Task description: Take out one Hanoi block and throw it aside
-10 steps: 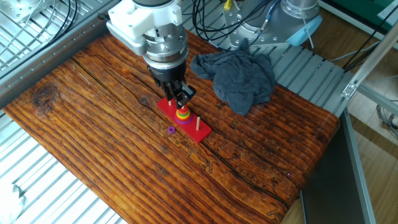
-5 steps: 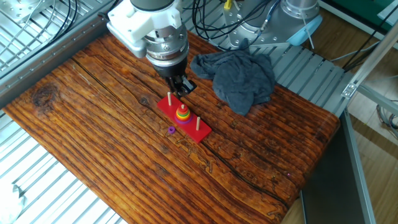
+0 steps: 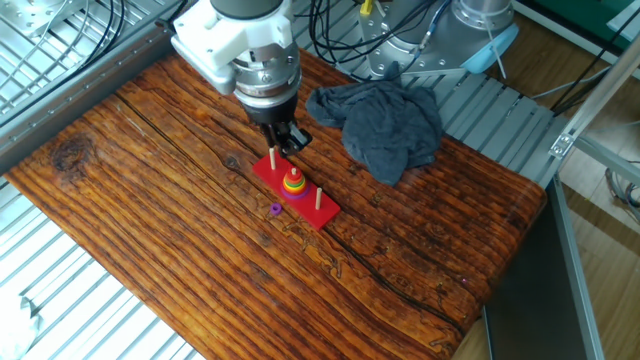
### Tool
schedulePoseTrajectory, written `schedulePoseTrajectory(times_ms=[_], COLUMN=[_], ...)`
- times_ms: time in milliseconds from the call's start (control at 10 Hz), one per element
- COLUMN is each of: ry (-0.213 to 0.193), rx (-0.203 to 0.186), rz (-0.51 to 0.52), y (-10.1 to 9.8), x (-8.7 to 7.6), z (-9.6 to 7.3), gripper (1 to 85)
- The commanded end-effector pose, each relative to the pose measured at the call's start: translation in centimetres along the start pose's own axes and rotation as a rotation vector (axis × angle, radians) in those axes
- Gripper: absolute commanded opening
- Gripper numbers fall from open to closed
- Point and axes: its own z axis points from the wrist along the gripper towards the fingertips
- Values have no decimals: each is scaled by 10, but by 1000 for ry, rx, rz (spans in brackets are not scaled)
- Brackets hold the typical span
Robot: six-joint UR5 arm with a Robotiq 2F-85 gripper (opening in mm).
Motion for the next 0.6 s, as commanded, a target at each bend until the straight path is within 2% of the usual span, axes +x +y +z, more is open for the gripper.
schedulePoseTrajectory(times_ms=[0, 200, 300, 500], ry=[18, 6, -5, -12], rx=[-91, -68, -45, -42], rz=[40, 30, 23, 29], y=[26, 20, 14, 13], x=[2, 1, 0, 1], z=[16, 38, 45, 47], gripper=[297, 297, 297, 303])
